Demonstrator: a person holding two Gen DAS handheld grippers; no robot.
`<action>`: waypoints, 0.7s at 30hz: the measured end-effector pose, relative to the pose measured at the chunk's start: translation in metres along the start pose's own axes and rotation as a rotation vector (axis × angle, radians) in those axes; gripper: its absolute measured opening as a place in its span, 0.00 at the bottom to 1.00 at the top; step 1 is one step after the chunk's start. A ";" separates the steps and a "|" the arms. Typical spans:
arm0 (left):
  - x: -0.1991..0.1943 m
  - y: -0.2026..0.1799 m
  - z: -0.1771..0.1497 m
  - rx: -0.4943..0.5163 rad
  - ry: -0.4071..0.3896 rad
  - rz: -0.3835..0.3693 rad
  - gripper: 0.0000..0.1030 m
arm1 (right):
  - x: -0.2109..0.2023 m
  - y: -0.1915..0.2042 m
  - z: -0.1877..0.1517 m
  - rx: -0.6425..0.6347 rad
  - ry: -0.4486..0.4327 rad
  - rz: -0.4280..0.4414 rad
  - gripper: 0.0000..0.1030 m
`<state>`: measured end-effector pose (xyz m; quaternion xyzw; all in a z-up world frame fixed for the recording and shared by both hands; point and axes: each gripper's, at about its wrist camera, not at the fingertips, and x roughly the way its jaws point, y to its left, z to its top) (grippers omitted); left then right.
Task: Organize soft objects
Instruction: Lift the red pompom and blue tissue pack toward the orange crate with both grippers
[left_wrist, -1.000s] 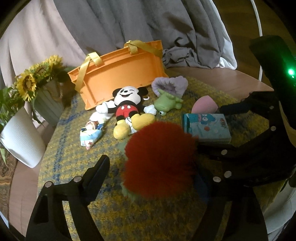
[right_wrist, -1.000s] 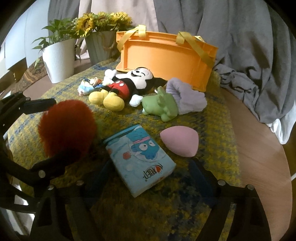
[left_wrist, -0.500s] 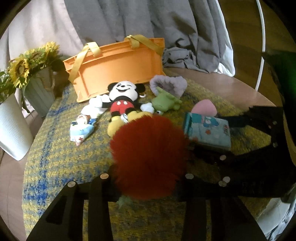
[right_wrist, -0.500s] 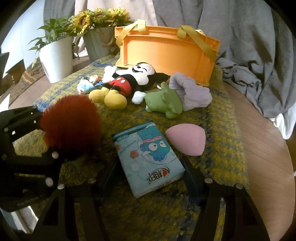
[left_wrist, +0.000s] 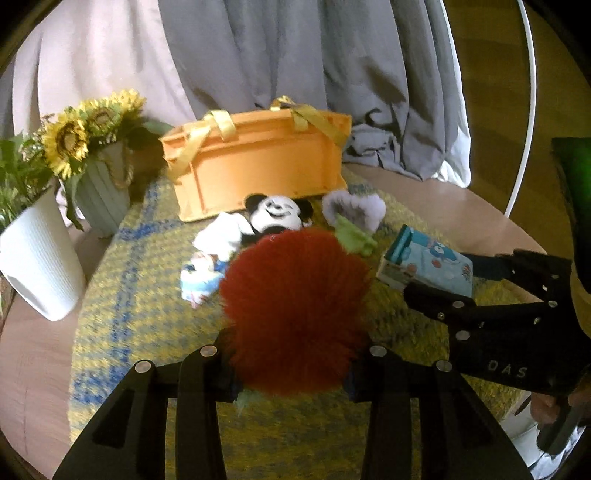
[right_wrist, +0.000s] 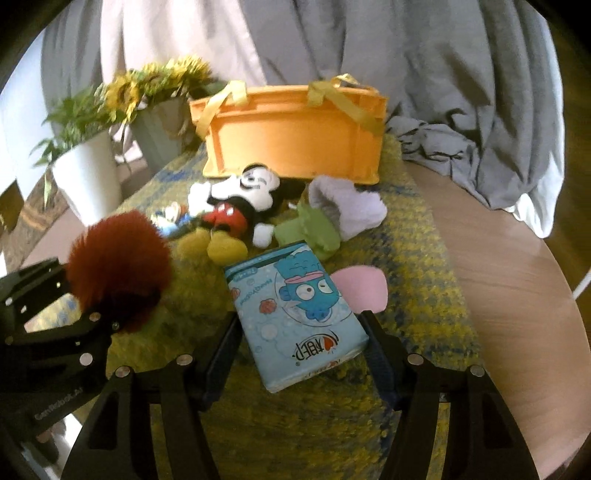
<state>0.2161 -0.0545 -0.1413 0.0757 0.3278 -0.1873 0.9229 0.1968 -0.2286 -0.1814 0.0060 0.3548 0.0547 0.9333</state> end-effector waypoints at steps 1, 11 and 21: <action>-0.003 0.003 0.003 -0.006 -0.007 0.001 0.38 | -0.003 0.001 0.003 0.023 -0.006 0.001 0.63; -0.027 0.039 0.034 -0.023 -0.068 -0.033 0.38 | -0.024 0.020 0.036 0.104 -0.075 -0.010 0.63; -0.042 0.069 0.063 0.006 -0.153 -0.054 0.38 | -0.042 0.044 0.068 0.163 -0.167 -0.033 0.63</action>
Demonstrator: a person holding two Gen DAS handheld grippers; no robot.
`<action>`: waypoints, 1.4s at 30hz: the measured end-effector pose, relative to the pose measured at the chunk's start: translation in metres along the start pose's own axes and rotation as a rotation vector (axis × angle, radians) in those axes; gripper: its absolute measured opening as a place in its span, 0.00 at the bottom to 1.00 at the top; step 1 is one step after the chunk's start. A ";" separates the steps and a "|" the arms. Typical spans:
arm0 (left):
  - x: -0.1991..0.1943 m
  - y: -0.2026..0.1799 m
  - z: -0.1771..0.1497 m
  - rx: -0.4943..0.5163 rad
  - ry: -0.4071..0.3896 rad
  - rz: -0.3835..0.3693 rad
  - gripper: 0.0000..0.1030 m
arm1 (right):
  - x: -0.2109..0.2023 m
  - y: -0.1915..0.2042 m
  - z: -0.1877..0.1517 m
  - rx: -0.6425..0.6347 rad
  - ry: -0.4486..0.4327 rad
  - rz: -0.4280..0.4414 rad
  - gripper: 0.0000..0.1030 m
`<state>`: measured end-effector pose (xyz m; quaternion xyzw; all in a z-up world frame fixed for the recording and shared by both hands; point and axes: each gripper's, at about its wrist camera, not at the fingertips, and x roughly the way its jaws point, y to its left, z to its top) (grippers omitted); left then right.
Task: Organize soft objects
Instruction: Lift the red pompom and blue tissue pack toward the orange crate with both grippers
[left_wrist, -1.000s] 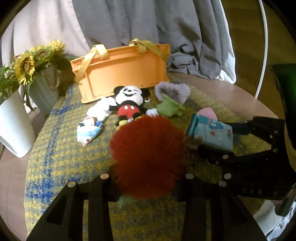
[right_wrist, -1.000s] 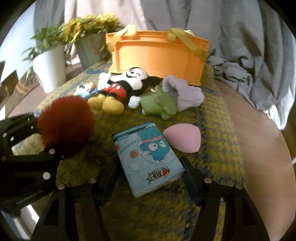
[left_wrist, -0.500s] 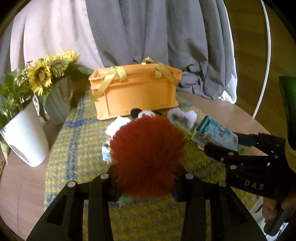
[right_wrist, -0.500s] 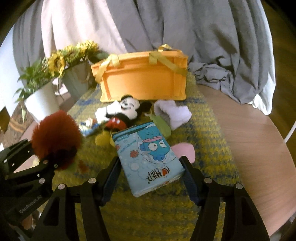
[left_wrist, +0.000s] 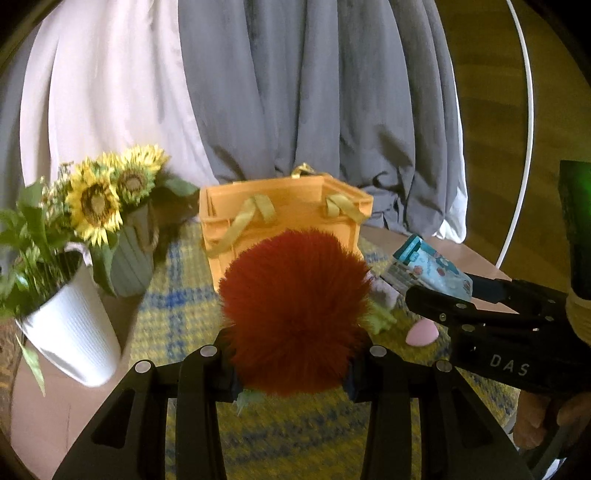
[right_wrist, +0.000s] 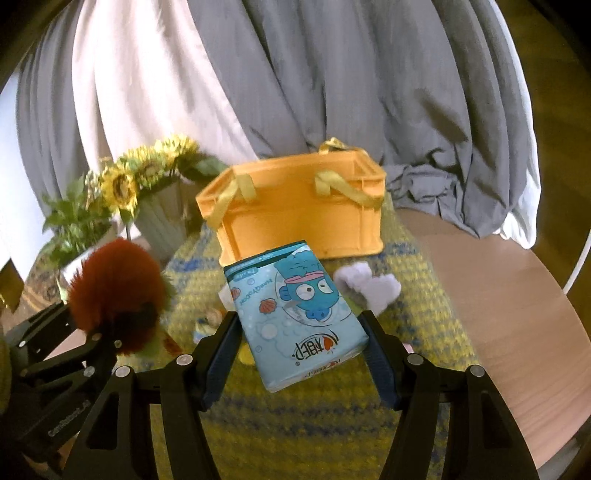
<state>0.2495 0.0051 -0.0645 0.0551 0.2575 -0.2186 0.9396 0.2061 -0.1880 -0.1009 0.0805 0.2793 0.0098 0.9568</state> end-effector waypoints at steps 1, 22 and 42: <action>-0.001 0.002 0.003 0.005 -0.010 -0.001 0.38 | -0.001 0.002 0.003 0.007 -0.013 -0.003 0.63; 0.014 0.002 0.073 -0.032 -0.146 0.076 0.38 | 0.000 -0.007 0.074 -0.016 -0.172 0.026 0.63; 0.063 0.012 0.130 0.037 -0.242 0.180 0.38 | 0.046 -0.022 0.141 -0.050 -0.237 0.029 0.63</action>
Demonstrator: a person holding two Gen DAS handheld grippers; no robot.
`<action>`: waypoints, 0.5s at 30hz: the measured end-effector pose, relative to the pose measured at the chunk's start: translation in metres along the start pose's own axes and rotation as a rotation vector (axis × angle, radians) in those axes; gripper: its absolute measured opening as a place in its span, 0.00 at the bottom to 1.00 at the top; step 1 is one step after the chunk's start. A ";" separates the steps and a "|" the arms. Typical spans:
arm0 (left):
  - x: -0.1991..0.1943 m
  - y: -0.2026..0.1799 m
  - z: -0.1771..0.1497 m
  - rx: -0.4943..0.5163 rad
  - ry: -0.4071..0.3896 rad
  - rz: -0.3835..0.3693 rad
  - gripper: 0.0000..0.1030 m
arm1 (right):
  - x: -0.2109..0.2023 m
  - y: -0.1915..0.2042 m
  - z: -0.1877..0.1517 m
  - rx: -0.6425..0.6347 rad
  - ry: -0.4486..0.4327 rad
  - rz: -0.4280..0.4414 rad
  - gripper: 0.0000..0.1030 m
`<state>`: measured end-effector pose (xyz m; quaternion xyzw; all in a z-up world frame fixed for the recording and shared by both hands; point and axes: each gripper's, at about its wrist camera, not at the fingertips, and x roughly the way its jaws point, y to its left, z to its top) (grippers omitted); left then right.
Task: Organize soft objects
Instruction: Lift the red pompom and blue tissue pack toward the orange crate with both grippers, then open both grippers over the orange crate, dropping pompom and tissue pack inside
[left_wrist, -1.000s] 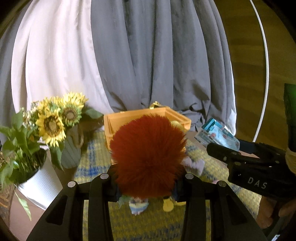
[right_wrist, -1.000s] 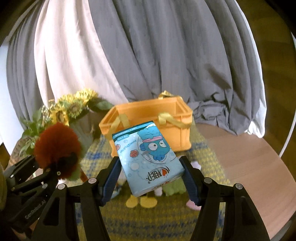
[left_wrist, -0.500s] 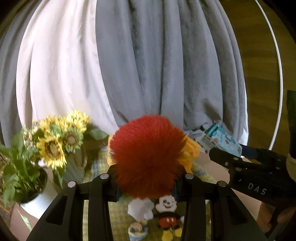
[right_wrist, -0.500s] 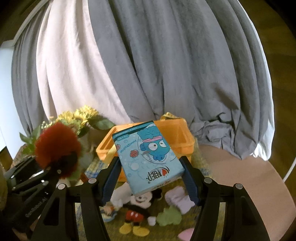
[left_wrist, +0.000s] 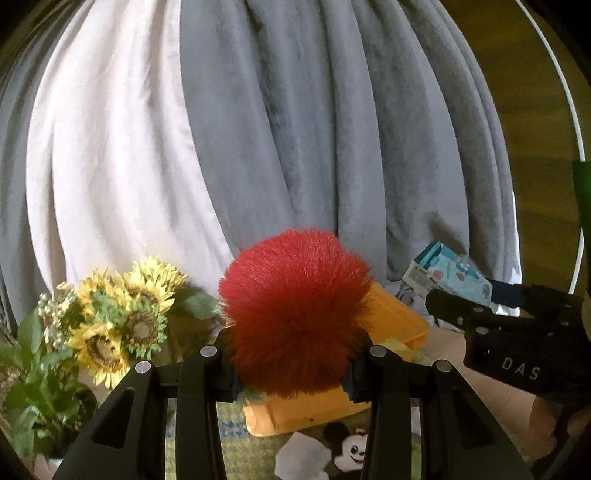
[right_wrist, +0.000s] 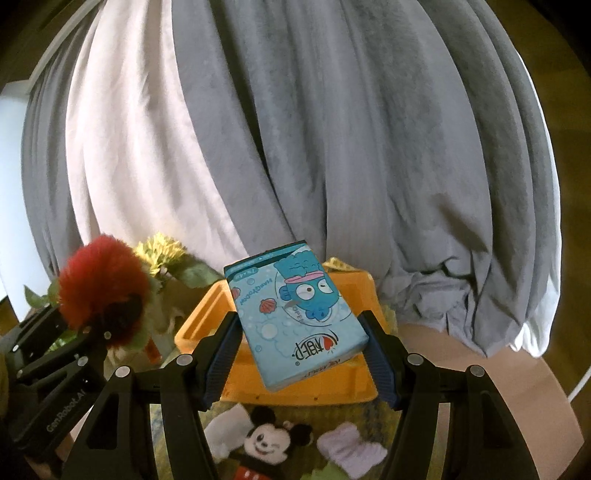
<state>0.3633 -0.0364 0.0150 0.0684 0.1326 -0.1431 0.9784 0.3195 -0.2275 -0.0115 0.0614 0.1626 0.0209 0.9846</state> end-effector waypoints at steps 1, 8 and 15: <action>0.005 0.001 0.001 0.004 0.001 0.001 0.38 | 0.006 -0.001 0.003 0.003 0.002 -0.002 0.63; 0.046 0.010 0.007 0.020 0.019 0.014 0.38 | 0.046 -0.006 0.013 0.013 0.035 -0.018 0.63; 0.081 0.011 0.010 0.054 0.033 0.032 0.38 | 0.085 -0.016 0.018 -0.002 0.072 -0.041 0.63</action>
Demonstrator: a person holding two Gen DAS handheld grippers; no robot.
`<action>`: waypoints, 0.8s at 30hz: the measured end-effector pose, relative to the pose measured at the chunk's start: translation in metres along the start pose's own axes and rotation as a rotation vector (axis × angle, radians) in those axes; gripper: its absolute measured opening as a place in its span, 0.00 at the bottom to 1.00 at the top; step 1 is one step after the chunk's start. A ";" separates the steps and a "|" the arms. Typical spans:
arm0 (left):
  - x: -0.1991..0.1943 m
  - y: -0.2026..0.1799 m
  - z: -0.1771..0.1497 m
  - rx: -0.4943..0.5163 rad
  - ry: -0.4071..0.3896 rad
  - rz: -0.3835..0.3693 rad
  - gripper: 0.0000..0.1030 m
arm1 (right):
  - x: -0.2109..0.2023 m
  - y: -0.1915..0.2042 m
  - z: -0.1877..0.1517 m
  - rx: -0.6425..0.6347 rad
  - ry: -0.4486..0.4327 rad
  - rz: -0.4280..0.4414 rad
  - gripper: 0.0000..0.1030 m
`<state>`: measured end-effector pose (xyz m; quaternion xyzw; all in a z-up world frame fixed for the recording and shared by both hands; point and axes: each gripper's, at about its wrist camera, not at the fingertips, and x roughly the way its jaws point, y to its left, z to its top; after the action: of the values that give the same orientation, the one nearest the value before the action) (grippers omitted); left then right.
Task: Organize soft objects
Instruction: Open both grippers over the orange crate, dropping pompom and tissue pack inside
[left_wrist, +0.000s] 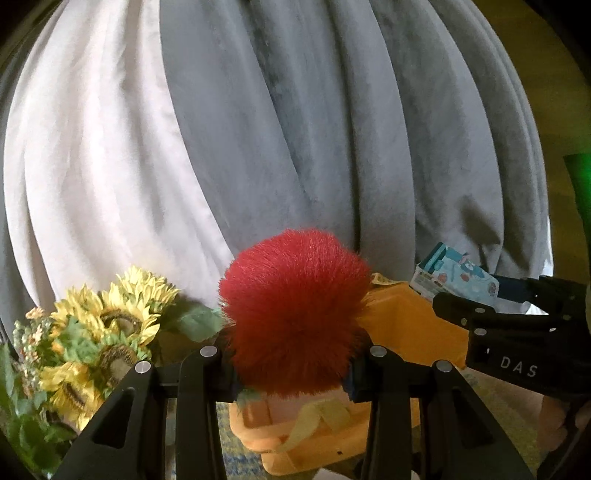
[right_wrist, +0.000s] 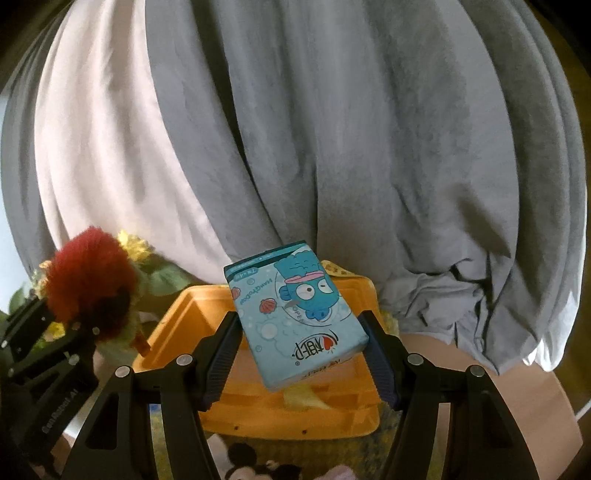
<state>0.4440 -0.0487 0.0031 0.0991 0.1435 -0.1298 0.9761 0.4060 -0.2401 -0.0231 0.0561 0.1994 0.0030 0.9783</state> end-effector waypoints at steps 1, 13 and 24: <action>0.007 0.000 0.000 0.004 0.007 0.000 0.38 | 0.005 -0.002 0.001 0.000 0.006 0.000 0.63; 0.084 -0.005 -0.012 0.033 0.127 -0.022 0.39 | 0.072 -0.012 0.003 -0.002 0.147 -0.023 0.63; 0.115 -0.012 -0.030 0.045 0.205 -0.020 0.67 | 0.111 -0.017 -0.011 -0.017 0.262 -0.050 0.72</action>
<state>0.5395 -0.0788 -0.0616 0.1324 0.2405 -0.1319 0.9525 0.5036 -0.2524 -0.0781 0.0419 0.3268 -0.0124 0.9441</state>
